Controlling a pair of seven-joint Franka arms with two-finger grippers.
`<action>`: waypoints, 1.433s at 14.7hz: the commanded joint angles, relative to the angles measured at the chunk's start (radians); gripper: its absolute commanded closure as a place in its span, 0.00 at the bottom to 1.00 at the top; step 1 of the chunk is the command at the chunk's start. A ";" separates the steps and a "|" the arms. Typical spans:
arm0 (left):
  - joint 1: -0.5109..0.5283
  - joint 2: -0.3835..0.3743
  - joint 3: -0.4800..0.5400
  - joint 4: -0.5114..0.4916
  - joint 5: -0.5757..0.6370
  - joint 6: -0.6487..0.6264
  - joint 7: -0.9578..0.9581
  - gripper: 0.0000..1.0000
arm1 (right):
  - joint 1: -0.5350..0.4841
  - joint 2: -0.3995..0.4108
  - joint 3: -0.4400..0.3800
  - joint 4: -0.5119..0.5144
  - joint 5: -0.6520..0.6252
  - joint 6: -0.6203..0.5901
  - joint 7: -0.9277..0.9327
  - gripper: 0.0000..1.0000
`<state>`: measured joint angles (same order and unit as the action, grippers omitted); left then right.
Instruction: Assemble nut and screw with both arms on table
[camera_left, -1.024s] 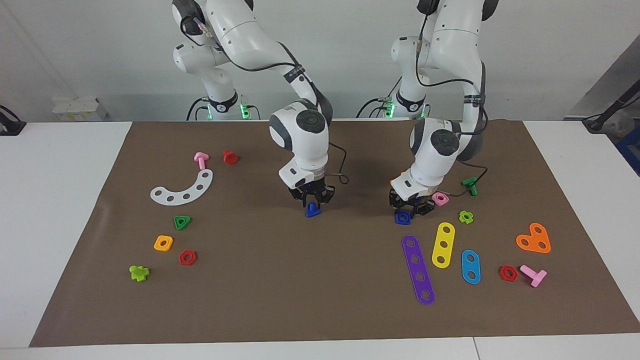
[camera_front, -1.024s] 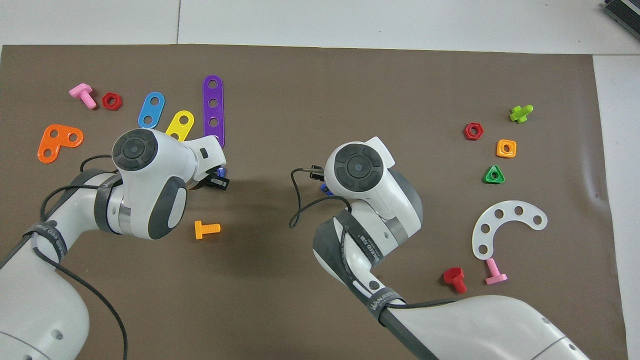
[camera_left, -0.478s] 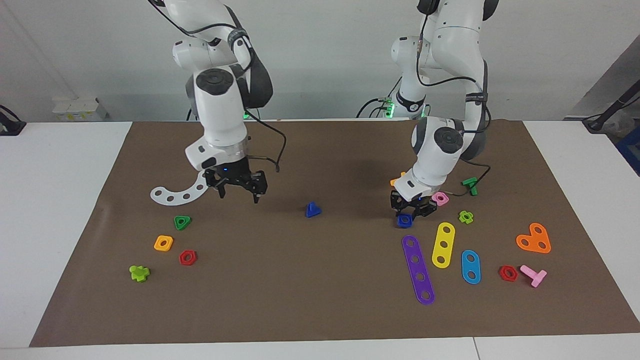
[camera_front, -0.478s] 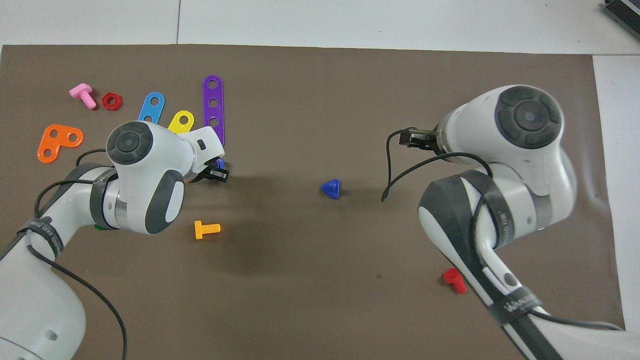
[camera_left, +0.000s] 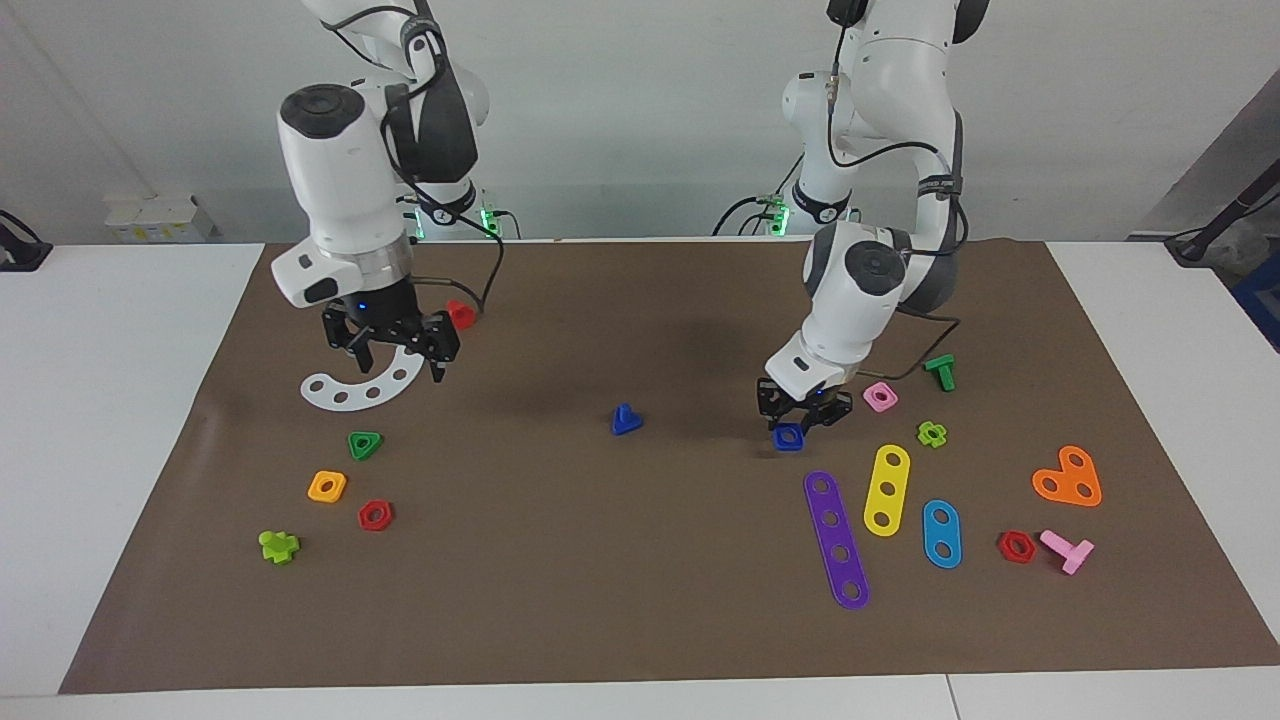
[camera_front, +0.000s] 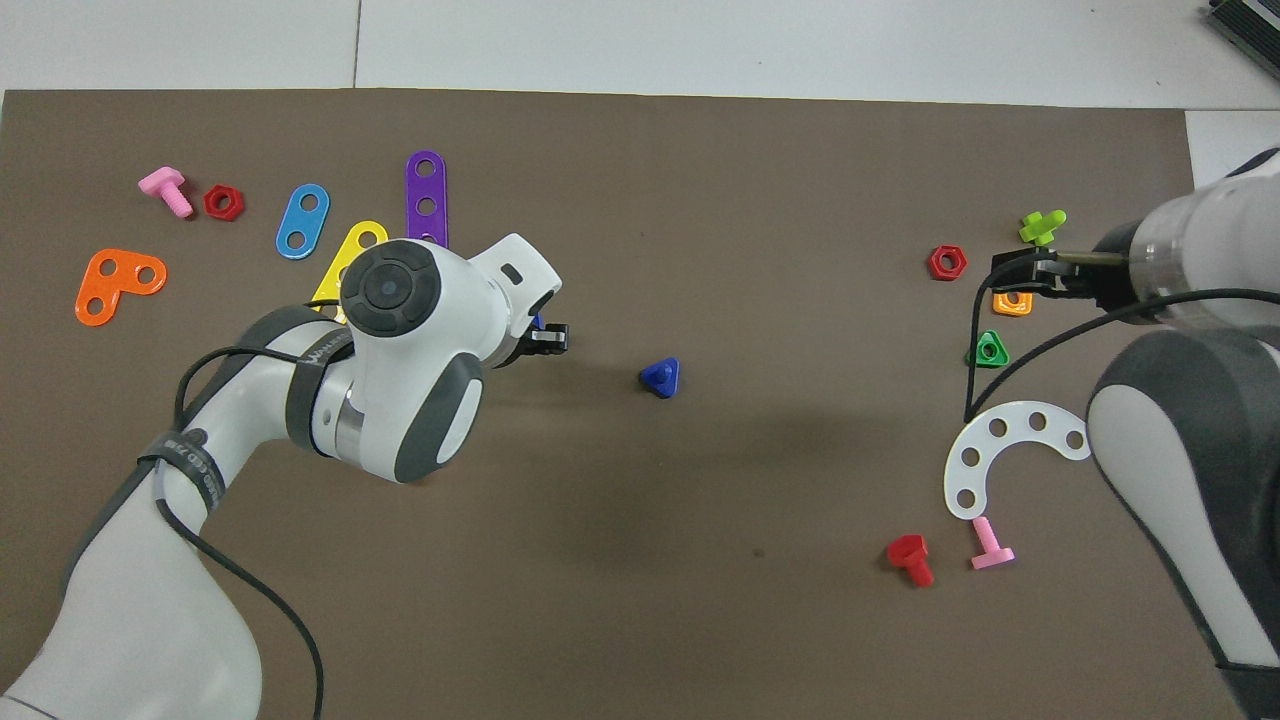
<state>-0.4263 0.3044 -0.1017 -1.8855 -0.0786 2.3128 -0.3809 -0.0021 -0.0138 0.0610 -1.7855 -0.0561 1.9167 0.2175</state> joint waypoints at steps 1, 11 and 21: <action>-0.078 0.039 0.019 0.086 -0.038 -0.027 -0.120 0.86 | -0.035 -0.012 0.008 0.078 0.025 -0.123 -0.064 0.00; -0.215 0.094 0.020 0.129 -0.036 0.057 -0.277 0.87 | -0.038 -0.002 0.014 0.213 0.030 -0.330 -0.180 0.00; -0.230 0.136 0.022 0.132 -0.026 0.094 -0.277 0.88 | -0.035 -0.022 0.016 0.179 0.035 -0.369 -0.256 0.00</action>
<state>-0.6327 0.4225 -0.0991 -1.7646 -0.1008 2.3939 -0.6522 -0.0295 -0.0289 0.0746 -1.5988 -0.0502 1.5606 0.0062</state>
